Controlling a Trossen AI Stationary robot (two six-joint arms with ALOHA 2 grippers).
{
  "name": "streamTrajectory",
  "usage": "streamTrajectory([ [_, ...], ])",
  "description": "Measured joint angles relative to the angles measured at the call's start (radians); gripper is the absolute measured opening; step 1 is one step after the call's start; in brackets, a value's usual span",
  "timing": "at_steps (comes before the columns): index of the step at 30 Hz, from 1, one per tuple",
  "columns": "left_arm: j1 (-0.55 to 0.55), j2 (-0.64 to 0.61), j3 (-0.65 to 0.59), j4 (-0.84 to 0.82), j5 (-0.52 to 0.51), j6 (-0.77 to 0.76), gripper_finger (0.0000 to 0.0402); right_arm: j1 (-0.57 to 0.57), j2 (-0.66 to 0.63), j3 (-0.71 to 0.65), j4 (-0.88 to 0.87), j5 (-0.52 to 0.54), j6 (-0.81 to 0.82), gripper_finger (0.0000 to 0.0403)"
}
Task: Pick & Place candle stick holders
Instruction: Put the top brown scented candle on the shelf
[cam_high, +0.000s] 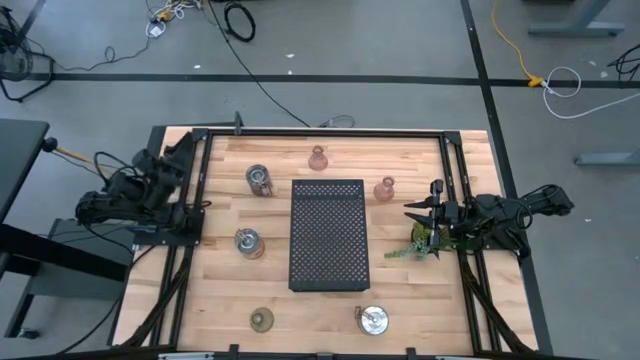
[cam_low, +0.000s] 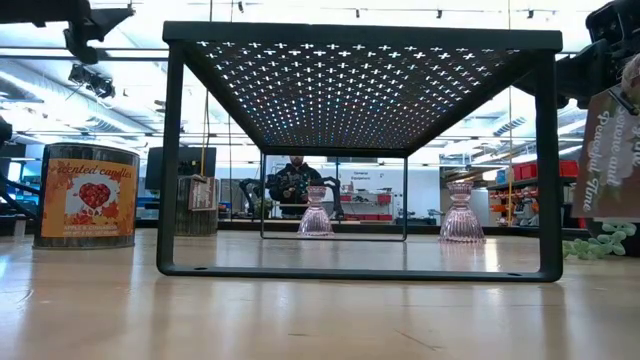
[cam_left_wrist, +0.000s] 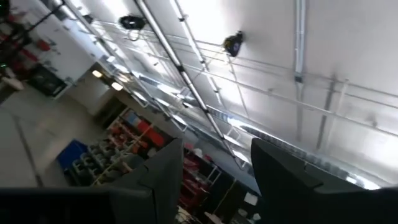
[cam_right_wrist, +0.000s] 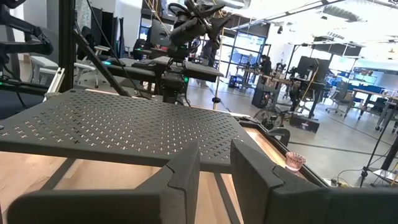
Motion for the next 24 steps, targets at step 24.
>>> streamTrajectory([
  [24, 0.536, 0.914, 0.542, -1.422, 0.482, -0.794, 0.0183, -0.001, 0.0, 0.0, 0.303, 0.062, -0.008, 0.0094],
])
